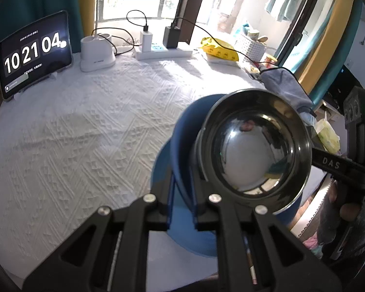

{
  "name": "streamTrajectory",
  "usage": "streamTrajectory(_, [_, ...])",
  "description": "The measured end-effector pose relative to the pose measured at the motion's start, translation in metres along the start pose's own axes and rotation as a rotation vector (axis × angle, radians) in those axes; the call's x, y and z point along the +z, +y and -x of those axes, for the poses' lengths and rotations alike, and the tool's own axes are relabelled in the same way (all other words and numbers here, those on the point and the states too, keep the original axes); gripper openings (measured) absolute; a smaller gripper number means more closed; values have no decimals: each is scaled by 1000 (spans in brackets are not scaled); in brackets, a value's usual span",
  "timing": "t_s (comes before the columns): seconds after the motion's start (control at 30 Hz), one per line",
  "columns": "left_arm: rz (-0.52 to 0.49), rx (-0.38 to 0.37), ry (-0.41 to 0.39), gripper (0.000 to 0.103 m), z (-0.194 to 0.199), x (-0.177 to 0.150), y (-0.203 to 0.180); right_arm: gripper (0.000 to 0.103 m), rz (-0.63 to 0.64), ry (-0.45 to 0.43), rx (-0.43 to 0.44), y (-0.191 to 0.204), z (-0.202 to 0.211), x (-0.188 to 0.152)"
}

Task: Organize plates and bowls

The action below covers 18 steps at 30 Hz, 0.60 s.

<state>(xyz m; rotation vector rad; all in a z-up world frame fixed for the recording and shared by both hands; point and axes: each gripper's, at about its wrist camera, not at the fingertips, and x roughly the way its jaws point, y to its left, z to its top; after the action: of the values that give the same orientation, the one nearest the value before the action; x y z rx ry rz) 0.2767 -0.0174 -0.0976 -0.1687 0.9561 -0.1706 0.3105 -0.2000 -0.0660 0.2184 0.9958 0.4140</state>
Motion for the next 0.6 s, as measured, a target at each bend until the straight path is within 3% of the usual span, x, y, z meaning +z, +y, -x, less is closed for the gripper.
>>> streamTrajectory(0.6, [-26,8,-3,13,-3,4,-4,10,-39,8,17,-9,-3,-1])
